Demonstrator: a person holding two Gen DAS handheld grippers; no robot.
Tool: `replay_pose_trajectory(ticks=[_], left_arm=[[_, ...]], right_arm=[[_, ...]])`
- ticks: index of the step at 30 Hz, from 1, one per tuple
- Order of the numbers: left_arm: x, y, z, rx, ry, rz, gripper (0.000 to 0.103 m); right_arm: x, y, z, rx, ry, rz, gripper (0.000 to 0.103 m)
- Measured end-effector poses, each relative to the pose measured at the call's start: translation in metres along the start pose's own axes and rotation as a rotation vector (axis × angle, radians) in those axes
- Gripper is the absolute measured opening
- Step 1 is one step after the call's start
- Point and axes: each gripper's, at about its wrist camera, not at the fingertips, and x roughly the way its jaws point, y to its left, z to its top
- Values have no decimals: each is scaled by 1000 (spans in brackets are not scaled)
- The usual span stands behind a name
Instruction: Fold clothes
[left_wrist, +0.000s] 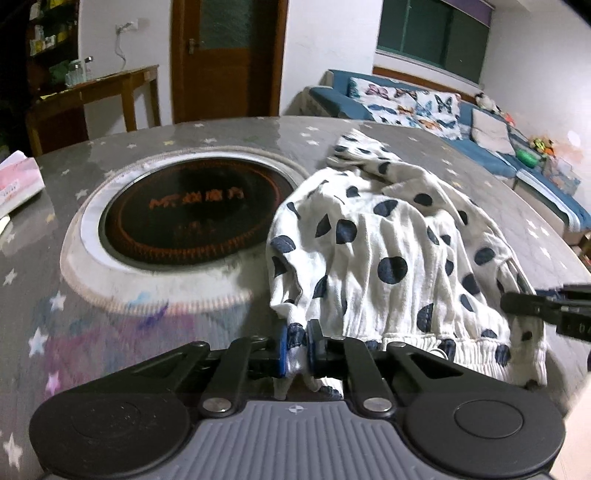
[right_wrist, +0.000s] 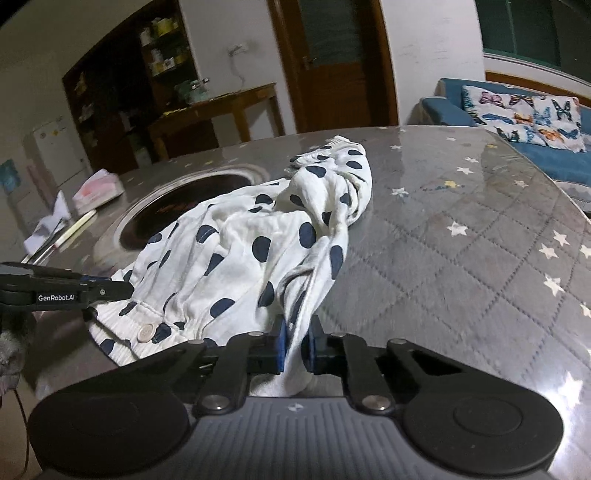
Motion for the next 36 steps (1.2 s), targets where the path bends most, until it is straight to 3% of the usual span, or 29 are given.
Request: replay_pose_trajectory(ticks=[4,6,8,16,21,25,30,36], left_arm=[[-14,-1,-12,22,20,-28,12],[-19,-1,-14,31,24,-39,14],[-24,0,-11,33,17,-46,18],[-39,1,19,36,-63,-55,20],[-45,0,40,17,-111,-82,30],[-42,-3,51,24,-120,-76,29],[-18,-10,68,8,-124,-112,28],[32,-16,77,7,-54,-138,27]], right_arm=[[-16,-1,-9,-17,50,27,11],[-22,-2,-10,-24,70,31,20],[-29,-4,-8,-34,71,23,22],[-37,0,40,-148,-14,6,34],[-12,9,82,-231,-57,-10,35],[18,15,112,-301,-66,-16,36],[69,26,138,-400,-30,-50,39],[122,38,152,-504,50,-61,40]])
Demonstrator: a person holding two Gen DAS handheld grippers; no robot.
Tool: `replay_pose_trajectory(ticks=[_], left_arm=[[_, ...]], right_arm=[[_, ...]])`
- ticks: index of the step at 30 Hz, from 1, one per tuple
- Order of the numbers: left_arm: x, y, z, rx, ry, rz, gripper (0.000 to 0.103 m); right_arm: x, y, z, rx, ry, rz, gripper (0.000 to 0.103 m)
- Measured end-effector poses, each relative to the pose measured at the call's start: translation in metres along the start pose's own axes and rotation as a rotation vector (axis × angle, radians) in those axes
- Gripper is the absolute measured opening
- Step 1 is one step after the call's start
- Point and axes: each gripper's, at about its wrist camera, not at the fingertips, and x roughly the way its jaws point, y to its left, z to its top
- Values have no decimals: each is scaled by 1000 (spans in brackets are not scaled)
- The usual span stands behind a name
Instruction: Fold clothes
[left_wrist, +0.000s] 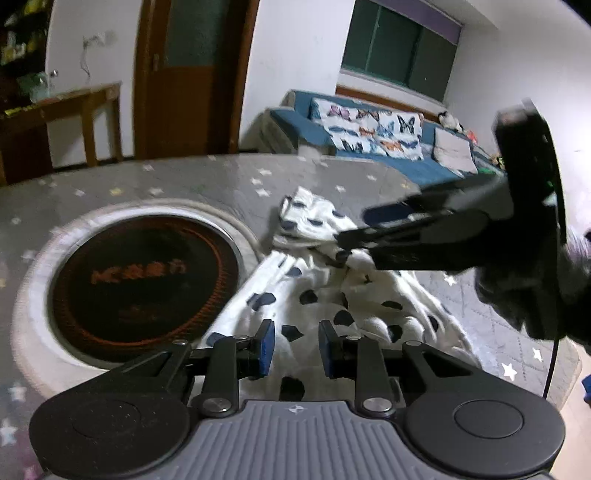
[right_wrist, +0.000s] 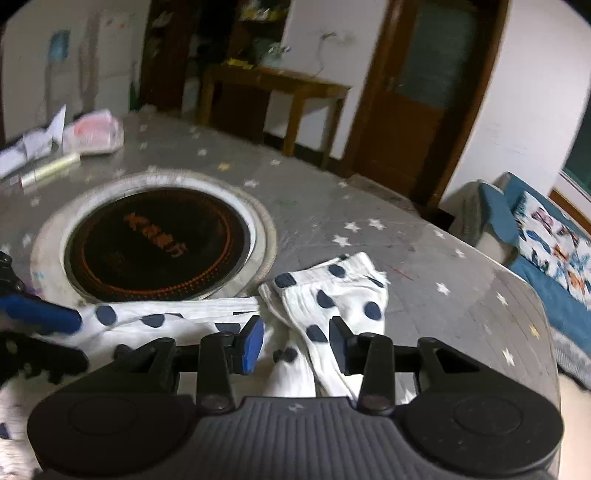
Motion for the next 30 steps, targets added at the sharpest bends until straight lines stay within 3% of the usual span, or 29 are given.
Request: replay_pose_trajectory(ticks=[7,10,12,17,21,25,28,30], left_arm=[[24,7,-7,3,46,-38,27],[30,10,-11,-2,67,-48,27],[32,12,-14,-3,76,-55,27],[33,15,-16,0,78,-71,27],[32,16,-17,-4,76,-78,27],[31,16,-17,-1,74,-81,27],[32,16,-17,4,74,-81,27],[32,16,-17,6,73,-81,27]], right_arm=[[55,10,5,-129,77,-14,43],[66,4,8,-125,81,-20,32],[69,-6,11,-88,71,-17,15],[61,-41,19,2,9,-104,7],[57,-75,15,70,26,-224,8],[54,-101,3,125,80,-338,21],[44,-105,0,134,56,-355,25],[37,-100,2,156,26,-308,29]])
